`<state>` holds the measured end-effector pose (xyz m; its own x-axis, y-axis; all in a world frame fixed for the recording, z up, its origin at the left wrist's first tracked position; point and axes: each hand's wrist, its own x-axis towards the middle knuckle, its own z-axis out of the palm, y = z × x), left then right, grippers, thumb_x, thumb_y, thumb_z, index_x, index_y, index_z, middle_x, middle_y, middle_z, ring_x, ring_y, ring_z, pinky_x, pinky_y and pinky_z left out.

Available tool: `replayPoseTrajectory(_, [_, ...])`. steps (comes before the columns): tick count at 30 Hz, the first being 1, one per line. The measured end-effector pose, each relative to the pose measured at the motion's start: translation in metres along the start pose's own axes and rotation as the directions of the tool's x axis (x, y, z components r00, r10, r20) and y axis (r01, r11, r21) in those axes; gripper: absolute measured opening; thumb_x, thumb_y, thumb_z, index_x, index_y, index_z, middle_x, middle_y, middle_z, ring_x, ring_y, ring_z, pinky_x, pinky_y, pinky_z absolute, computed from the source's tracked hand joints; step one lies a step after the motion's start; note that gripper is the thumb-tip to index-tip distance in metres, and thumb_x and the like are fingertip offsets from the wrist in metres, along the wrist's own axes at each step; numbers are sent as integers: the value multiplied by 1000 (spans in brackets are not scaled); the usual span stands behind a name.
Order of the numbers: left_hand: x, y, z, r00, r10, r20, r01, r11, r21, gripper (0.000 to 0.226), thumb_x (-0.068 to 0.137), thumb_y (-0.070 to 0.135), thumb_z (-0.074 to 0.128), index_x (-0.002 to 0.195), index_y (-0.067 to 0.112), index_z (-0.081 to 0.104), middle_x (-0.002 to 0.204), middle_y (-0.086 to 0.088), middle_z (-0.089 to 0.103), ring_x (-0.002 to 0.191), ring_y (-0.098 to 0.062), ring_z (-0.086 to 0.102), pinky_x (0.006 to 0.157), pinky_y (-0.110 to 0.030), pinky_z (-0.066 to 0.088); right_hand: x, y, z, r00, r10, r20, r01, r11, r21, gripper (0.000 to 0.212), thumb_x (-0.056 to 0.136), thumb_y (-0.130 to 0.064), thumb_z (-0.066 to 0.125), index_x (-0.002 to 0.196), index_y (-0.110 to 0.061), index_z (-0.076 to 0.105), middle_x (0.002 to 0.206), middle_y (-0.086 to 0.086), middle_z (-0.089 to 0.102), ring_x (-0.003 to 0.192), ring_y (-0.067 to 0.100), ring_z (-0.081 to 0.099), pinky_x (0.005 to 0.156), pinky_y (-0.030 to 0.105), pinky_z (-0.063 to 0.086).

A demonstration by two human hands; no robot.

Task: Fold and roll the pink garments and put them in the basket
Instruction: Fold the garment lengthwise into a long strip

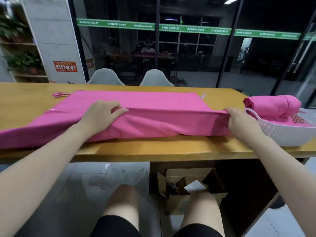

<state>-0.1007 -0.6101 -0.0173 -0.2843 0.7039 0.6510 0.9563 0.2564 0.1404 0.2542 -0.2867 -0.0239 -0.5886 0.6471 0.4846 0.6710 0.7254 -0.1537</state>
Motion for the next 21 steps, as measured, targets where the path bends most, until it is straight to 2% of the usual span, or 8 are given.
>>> replayPoseTrajectory(3, [32, -29, 25, 992, -42, 121, 45, 999, -24, 42, 95, 57, 57, 75, 20, 61, 68, 6, 64, 69, -21, 61, 69, -40, 49, 54, -5, 23, 989, 75, 124, -71, 997, -36, 37, 95, -4, 39, 129, -14, 51, 111, 24, 66, 94, 41, 63, 75, 45, 49])
replayPoseTrajectory(6, [60, -57, 52, 973, -60, 224, 59, 998, 11, 45, 93, 62, 55, 71, 24, 58, 66, 9, 63, 68, -15, 60, 69, -39, 51, 93, -6, 51, 969, 135, 207, -125, 990, -58, 18, 97, -4, 38, 114, -9, 43, 93, 21, 62, 78, 37, 55, 64, 42, 41])
replayPoseTrajectory(8, [77, -70, 69, 955, -98, 279, 89, 995, 46, 49, 92, 66, 53, 69, 24, 55, 67, 8, 62, 68, -16, 59, 66, -37, 50, 113, 0, 74, 961, 149, 232, -145, 989, -35, 12, 98, -8, 38, 109, -10, 44, 97, 22, 64, 82, 38, 58, 65, 41, 40])
replayPoseTrajectory(10, [87, -78, 87, 945, -126, 303, 111, 992, 67, 52, 92, 66, 54, 68, 20, 53, 65, 6, 60, 67, -18, 56, 61, -34, 43, 125, 6, 98, 955, 160, 251, -164, 987, -7, 10, 99, -15, 43, 105, -14, 51, 109, 20, 67, 96, 39, 62, 70, 40, 41])
replayPoseTrajectory(12, [85, -86, 105, 947, -141, 289, 123, 989, 80, 54, 90, 69, 53, 67, 21, 48, 61, 7, 56, 63, -18, 54, 58, -35, 41, 130, 12, 119, 967, 154, 202, -171, 983, 71, 9, 100, -22, 50, 96, -18, 58, 107, 18, 70, 96, 39, 63, 70, 39, 42])
replayPoseTrajectory(15, [79, -98, 122, 949, -188, 253, 178, 982, 62, 50, 89, 69, 55, 65, 27, 41, 59, 9, 52, 60, -17, 49, 58, -37, 41, 132, 20, 134, 978, 175, 113, -191, 970, 151, 14, 99, -27, 58, 103, -17, 67, 101, 14, 73, 93, 38, 65, 68, 37, 43])
replayPoseTrajectory(19, [78, -100, 127, 947, -165, 275, 157, 986, 52, 49, 88, 70, 56, 65, 32, 37, 57, 9, 50, 59, -18, 47, 58, -37, 39, 131, 23, 138, 976, 197, 98, -211, 962, 173, 7, 98, -33, 61, 96, -27, 59, 96, 9, 72, 92, 37, 65, 70, 38, 44])
replayPoseTrajectory(21, [77, -99, 127, 952, -165, 259, 154, 986, 61, 48, 89, 69, 56, 65, 31, 38, 58, 10, 51, 60, -21, 49, 58, -36, 37, 128, 23, 136, 966, 235, 107, -251, 952, 175, 11, 99, -37, 60, 94, -27, 57, 93, 8, 70, 89, 36, 64, 70, 39, 47])
